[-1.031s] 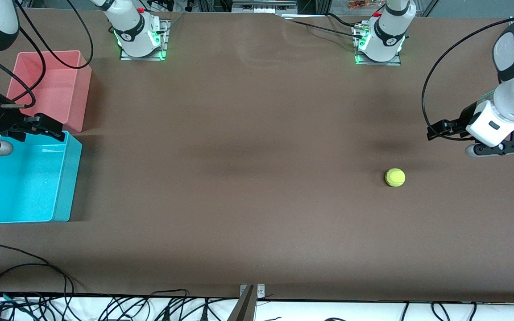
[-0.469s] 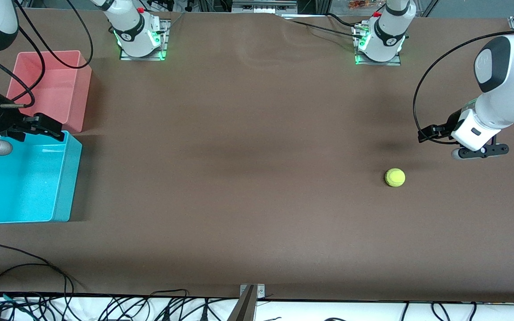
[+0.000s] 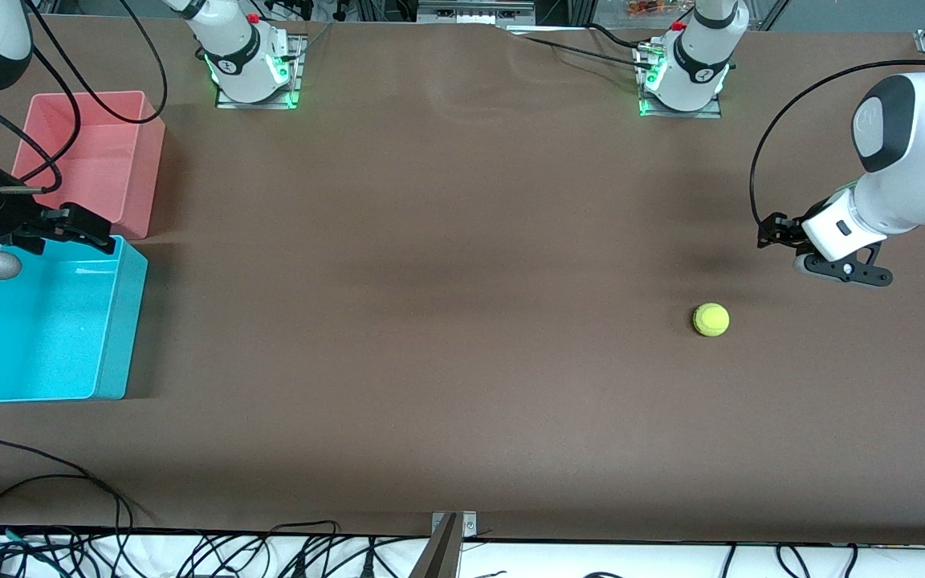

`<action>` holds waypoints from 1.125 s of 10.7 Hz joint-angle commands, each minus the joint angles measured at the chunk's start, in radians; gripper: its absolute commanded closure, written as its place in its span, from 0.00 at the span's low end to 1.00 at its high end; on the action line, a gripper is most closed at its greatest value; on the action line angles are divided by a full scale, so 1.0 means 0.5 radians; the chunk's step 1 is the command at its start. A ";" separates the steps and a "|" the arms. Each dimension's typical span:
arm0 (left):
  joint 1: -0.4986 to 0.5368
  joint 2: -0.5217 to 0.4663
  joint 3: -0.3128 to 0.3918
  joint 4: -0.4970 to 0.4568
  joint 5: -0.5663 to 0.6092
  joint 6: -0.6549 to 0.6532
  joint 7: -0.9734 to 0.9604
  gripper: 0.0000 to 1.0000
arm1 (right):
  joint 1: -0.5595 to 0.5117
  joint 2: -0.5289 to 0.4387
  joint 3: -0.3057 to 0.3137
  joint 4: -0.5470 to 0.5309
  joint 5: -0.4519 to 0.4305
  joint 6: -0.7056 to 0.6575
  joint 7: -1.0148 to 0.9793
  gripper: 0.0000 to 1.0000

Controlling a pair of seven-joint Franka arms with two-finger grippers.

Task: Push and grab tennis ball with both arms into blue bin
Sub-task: 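Lower the left gripper toward the tennis ball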

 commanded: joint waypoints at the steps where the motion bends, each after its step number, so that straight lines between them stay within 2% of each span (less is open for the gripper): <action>1: 0.050 -0.036 -0.008 -0.108 0.004 0.122 0.574 0.84 | -0.001 -0.024 -0.006 -0.011 0.019 -0.001 -0.031 0.00; 2: 0.068 -0.039 -0.001 -0.148 0.004 0.192 0.835 1.00 | -0.001 -0.024 -0.006 -0.014 0.019 0.005 -0.031 0.00; 4: 0.096 -0.033 0.044 -0.224 0.004 0.355 1.186 1.00 | -0.001 -0.021 -0.006 -0.014 0.019 0.008 -0.031 0.00; 6: 0.083 0.013 0.063 -0.231 0.105 0.438 1.459 1.00 | -0.001 -0.012 -0.006 -0.017 0.022 0.014 -0.031 0.00; 10: 0.065 0.084 0.066 -0.311 0.255 0.640 1.564 1.00 | -0.001 -0.009 -0.006 -0.020 0.025 0.020 -0.031 0.00; 12: 0.062 0.191 0.130 -0.307 0.158 0.843 1.846 1.00 | -0.001 -0.009 -0.006 -0.020 0.028 0.020 -0.031 0.00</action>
